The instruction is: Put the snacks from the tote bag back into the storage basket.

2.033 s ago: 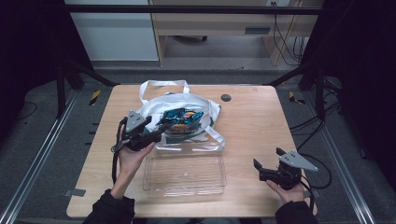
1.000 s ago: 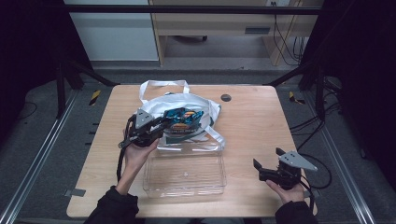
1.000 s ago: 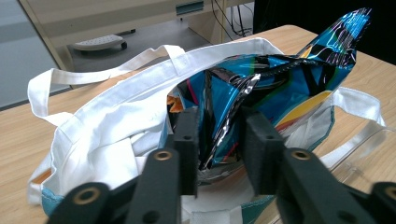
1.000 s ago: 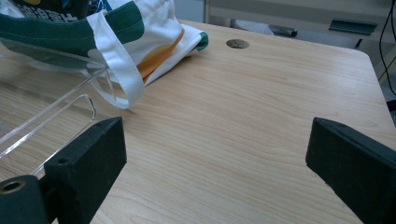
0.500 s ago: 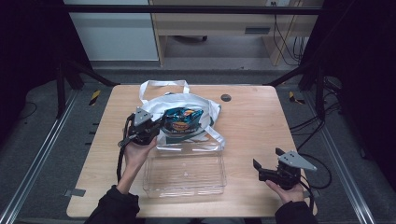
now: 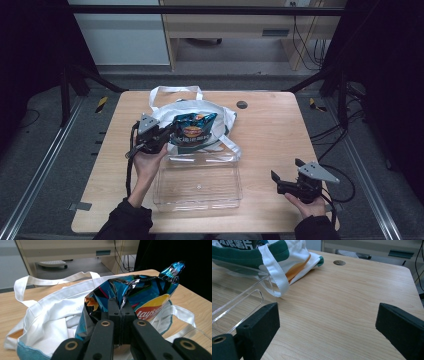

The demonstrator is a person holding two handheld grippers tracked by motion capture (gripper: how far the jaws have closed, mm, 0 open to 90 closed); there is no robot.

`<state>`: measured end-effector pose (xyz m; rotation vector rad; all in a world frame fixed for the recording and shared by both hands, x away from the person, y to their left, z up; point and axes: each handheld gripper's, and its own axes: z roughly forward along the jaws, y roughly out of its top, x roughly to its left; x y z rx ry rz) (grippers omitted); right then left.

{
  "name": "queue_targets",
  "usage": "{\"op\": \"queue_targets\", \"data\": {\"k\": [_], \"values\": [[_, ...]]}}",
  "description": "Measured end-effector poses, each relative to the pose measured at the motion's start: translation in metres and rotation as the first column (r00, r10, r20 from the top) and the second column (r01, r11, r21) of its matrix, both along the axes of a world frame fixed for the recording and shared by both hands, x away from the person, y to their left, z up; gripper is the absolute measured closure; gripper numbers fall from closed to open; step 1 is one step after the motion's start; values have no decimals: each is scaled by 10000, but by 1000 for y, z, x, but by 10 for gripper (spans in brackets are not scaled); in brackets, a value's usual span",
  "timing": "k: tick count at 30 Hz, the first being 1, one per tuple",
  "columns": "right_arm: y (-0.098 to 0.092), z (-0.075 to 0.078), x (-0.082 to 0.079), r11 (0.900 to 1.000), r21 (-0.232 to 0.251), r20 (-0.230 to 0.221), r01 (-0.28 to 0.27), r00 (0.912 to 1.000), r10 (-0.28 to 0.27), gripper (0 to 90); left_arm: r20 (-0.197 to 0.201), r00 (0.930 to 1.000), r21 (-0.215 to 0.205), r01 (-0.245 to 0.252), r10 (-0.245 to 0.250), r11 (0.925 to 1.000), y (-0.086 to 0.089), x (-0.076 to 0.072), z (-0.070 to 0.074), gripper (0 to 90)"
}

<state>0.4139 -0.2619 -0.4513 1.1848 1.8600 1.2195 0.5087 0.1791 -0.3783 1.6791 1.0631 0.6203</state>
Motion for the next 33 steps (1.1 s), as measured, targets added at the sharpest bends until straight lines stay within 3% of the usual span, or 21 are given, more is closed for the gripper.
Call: {"op": "queue_targets", "data": {"k": [13,33], "values": [[0,0,0,10000,3,25,14,10000,-14,57,369,9993,-712,100,-74,9974,2,-9,18,900],[0,0,0,10000,-26,78,10,10000,-10,58,1004,9949,-1368,183,-45,9904,2,-18,50,900]]}}
